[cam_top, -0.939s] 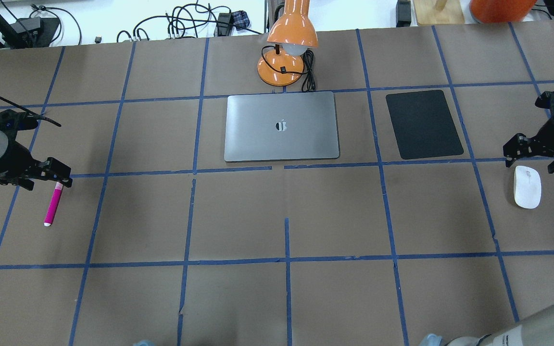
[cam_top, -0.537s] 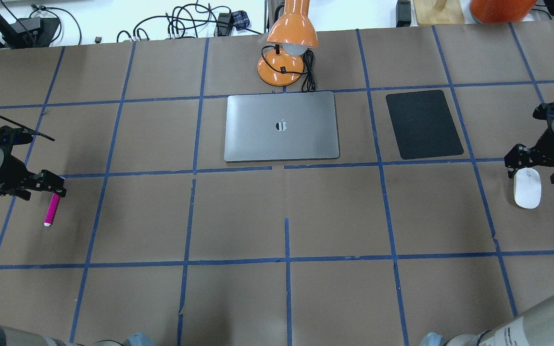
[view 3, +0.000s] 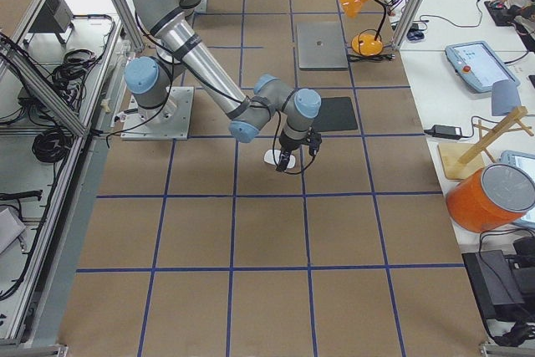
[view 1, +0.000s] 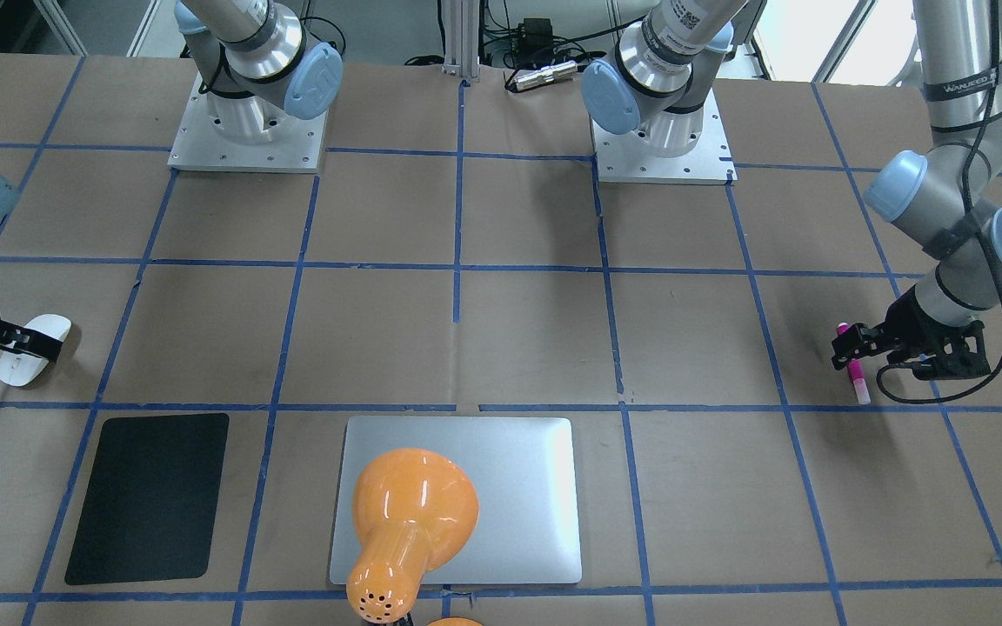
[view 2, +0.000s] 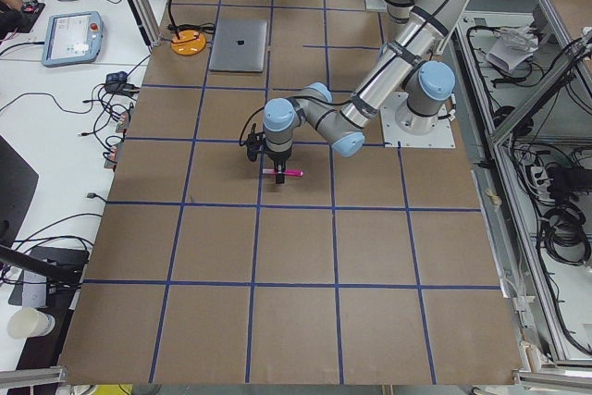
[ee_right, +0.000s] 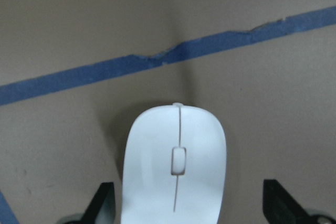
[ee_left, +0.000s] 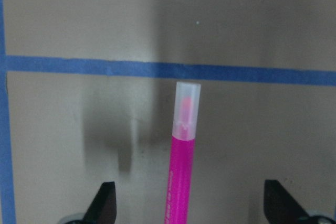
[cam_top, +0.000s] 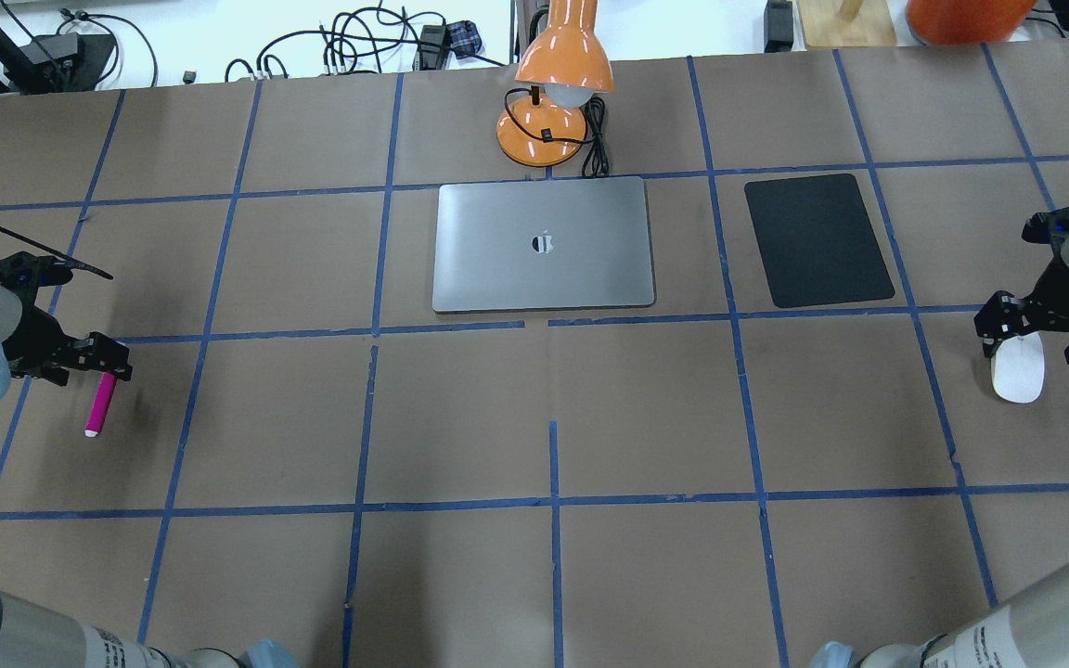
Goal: Place pen and mouse around notebook
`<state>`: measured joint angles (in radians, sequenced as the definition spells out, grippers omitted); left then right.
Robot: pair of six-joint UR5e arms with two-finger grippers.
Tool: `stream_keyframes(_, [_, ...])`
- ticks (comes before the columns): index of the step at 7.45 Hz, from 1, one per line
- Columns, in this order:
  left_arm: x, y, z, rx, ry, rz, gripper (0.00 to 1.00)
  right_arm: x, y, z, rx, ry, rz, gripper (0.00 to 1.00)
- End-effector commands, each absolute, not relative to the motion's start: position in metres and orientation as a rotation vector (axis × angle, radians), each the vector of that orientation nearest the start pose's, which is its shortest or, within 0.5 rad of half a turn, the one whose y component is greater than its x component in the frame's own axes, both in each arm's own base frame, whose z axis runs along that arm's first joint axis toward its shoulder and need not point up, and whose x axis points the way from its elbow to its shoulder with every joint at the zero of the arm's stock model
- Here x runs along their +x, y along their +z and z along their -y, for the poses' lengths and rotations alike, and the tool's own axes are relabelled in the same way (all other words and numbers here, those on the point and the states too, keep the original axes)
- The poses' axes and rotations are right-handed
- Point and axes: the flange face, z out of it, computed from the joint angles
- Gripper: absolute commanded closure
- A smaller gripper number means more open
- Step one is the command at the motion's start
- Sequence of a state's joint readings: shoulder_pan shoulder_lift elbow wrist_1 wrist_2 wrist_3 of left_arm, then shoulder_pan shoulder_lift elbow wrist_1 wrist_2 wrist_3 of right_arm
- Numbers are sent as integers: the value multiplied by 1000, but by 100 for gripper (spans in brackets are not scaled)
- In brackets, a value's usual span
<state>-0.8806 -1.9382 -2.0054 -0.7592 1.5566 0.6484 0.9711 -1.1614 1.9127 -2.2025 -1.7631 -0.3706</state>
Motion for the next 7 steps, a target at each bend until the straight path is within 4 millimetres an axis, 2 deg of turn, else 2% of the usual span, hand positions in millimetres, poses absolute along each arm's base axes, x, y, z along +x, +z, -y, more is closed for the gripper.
stream_keyframes(1, [231,175,493,-55,-27,-3145,11,-212,174,512,344,327,-3215,0])
stream_keyframes(2, [231,174,492,-58,-19,-3149,24,-212,174,512,341,331,-3213,10])
stream_keyframes(4, [230,173,492,-56,-9,-3150,58,-210,169,510,336,363,-3195,60])
stream_keyframes(5, [230,173,491,-56,-4,-3149,78,-208,176,509,338,360,-3191,68])
stream_keyframes(6, [229,172,490,-56,3,-3151,95,-208,186,508,337,365,-3187,81])
stream_keyframes(7, [229,173,490,-58,18,-3156,100,-208,206,512,341,306,-3210,82])
